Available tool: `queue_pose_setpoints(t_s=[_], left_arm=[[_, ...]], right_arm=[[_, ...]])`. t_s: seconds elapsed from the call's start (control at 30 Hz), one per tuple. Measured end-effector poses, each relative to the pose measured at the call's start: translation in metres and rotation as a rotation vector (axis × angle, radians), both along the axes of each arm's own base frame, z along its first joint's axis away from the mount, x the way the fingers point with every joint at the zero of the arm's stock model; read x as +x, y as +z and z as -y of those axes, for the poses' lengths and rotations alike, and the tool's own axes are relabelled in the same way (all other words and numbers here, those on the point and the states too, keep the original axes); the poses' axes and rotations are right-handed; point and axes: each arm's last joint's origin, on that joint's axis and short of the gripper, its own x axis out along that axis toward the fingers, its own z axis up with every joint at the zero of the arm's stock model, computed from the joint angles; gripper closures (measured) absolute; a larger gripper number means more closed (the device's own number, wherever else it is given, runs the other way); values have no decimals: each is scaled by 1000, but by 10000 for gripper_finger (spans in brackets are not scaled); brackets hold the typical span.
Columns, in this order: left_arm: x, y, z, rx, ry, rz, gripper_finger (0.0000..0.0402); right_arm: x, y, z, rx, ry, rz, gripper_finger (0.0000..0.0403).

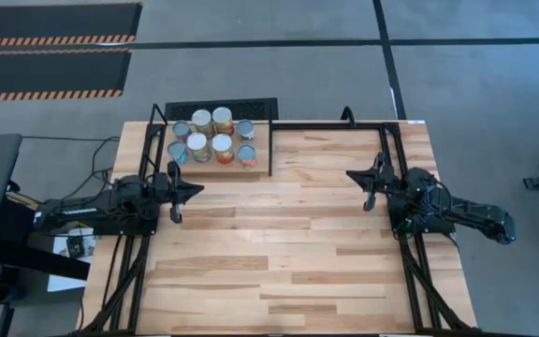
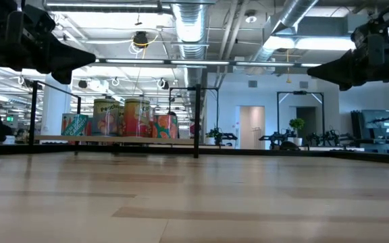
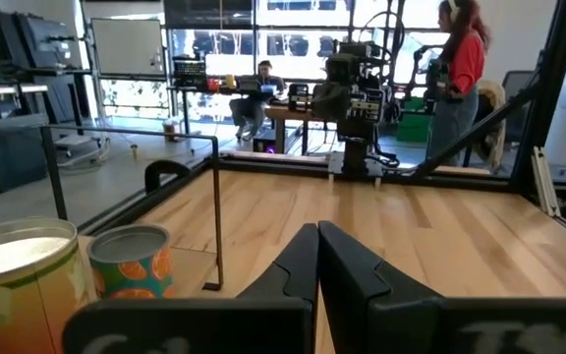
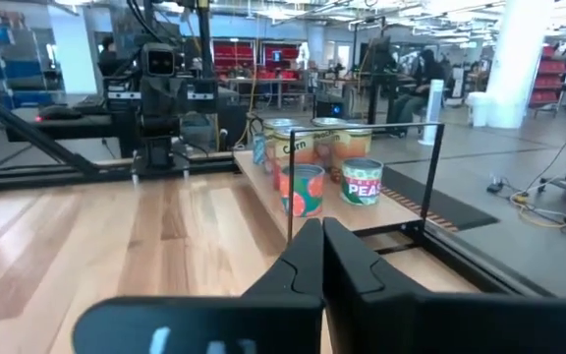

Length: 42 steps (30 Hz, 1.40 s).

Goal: Pick and place cans onto a shelf
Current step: Return to Home Position

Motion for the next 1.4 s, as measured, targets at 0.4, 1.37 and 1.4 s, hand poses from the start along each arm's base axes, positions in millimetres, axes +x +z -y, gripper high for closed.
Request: queue_pose_setpoints(t_s=[0.4,1.37,1.4], left_arm=[[0,0,0,-2,0,0,401],[0,0,0,-4,0,1,401],[0,0,0,-4,-1,0,401]], right_arm=[[0,-3,3,-30,-58,-43,373],[0,-2,3,-31,-61,-41,372],[0,-2,3,-31,-61,-41,372]])
